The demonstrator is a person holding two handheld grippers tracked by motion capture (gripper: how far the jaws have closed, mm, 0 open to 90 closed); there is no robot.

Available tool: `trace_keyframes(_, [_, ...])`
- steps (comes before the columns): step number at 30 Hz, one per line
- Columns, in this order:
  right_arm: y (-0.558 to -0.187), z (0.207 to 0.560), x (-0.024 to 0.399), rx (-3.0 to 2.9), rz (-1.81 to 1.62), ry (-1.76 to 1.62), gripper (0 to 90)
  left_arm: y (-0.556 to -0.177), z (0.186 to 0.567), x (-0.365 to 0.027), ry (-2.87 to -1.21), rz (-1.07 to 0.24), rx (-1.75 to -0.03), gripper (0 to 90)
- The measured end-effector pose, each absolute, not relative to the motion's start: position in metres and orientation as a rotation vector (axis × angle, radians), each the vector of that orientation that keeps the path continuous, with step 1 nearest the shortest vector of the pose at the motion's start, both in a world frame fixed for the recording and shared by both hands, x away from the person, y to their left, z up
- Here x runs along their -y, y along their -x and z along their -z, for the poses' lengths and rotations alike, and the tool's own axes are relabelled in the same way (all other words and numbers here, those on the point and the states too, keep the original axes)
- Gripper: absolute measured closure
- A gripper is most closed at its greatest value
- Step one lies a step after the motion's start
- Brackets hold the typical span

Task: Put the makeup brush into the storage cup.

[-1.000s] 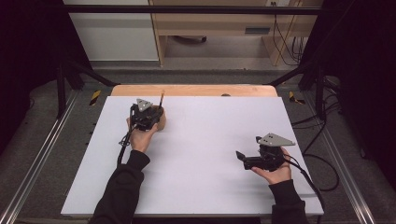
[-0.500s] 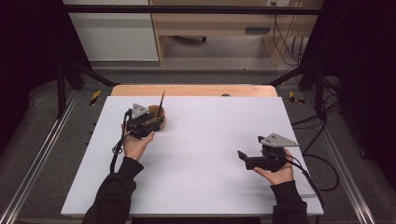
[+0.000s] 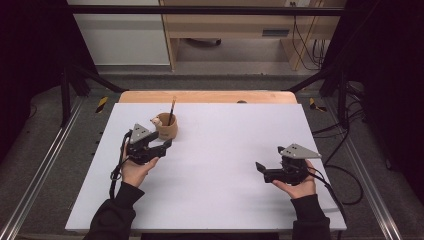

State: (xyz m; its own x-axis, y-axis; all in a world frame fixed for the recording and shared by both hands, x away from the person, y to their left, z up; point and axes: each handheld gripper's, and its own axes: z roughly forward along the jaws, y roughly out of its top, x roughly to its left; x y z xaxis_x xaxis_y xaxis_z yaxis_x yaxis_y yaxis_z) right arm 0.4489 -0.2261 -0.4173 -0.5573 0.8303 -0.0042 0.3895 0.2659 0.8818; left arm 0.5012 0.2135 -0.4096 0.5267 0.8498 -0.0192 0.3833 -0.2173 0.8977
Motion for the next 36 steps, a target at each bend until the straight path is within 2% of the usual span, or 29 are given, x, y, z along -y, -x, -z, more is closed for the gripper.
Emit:
trace_keyframes(18, [-0.445,0.417,0.229,-2.059,-1.239,-1.114,4.6,-0.458,0.420,-0.228,-1.848,-0.609,-1.014,15.8])
trace_keyframes(27, [-0.443,0.422,0.238,-2.045,-1.231,-1.140,4.4,-0.446,0.432,-0.240,-1.867,-0.601,-1.025,9.4])
trace_keyframes(36, [-0.443,0.429,0.242,-2.050,-1.211,-1.166,4.2,-0.442,0.437,-0.252,-1.865,-0.603,-1.065,7.9])
